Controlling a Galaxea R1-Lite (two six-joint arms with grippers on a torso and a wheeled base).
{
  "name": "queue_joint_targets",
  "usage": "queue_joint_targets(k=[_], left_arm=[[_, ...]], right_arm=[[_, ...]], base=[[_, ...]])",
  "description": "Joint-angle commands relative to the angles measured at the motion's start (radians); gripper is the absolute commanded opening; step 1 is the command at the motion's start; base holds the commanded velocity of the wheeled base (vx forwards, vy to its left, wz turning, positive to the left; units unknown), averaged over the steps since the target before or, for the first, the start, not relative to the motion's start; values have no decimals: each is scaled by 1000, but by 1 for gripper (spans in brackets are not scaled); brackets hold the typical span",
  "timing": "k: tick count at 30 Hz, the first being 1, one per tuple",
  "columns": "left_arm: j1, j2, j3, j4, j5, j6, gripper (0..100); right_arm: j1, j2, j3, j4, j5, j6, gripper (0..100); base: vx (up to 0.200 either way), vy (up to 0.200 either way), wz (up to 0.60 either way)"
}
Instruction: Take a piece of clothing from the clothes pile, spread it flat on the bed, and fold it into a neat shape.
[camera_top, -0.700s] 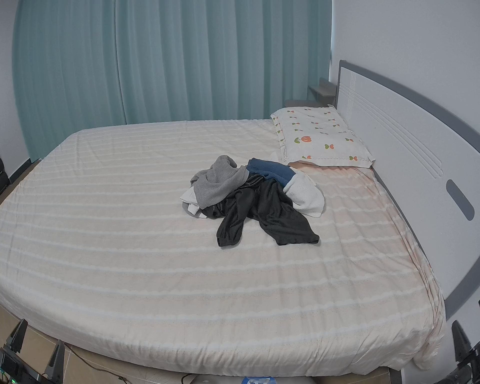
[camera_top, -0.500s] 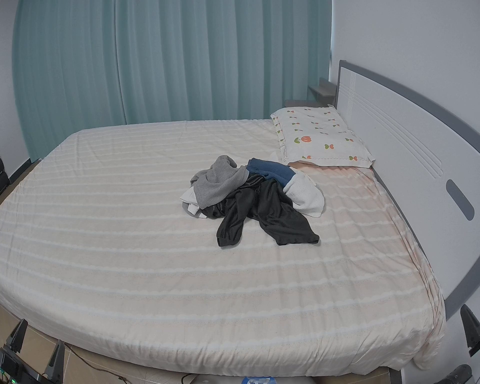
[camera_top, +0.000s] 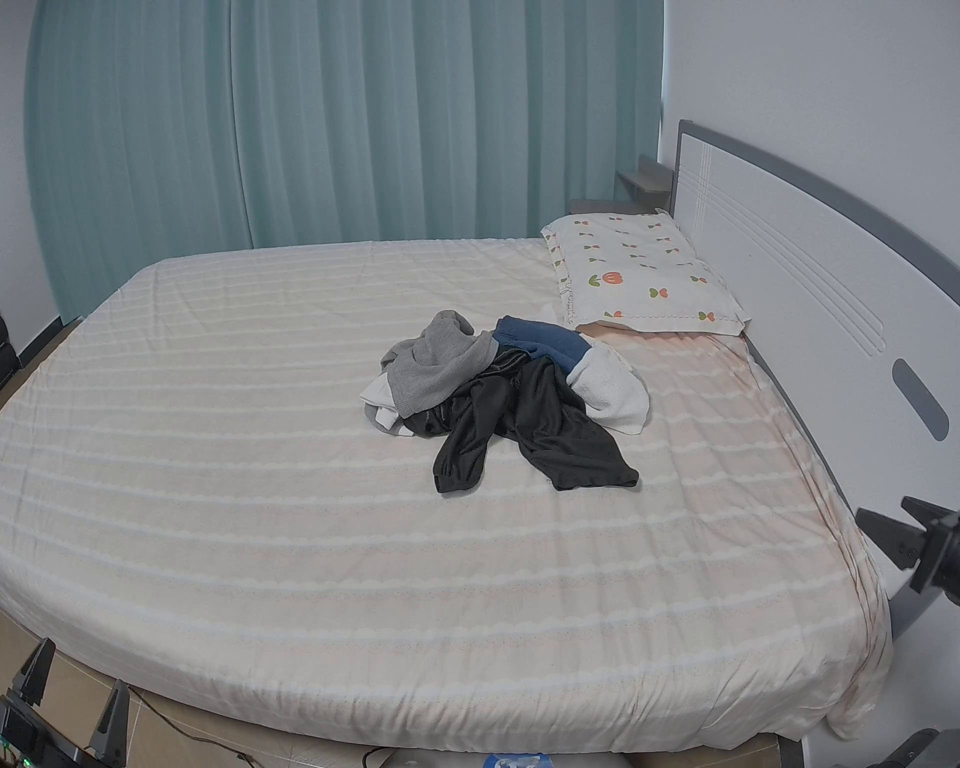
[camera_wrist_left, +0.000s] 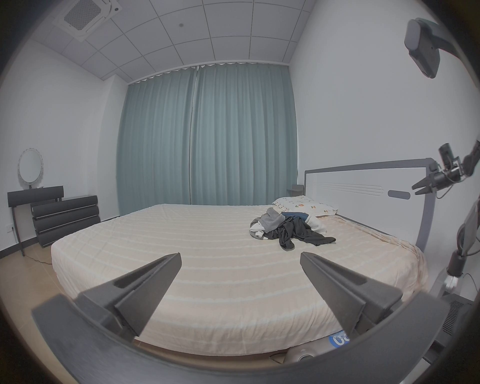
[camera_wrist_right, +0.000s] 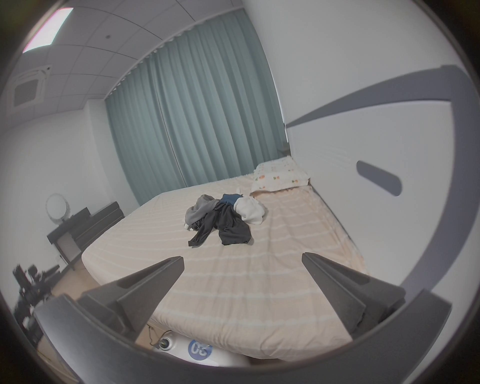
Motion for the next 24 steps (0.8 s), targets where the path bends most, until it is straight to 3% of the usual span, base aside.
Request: queue_joint_targets(k=[1, 8, 24], left_arm=[[0, -5, 16, 0, 0, -1, 100], [0, -5, 16, 0, 0, 0, 100], [0, -5, 16, 0, 0, 0, 100]], right_arm=[[112, 1024, -447, -297, -40, 280, 100], [120, 1291, -717, -271, -92, 310, 100], [165, 1673, -1326, 27, -120, 550, 100]], base=[[0, 0, 0], [0, 0, 0], [0, 0, 0]])
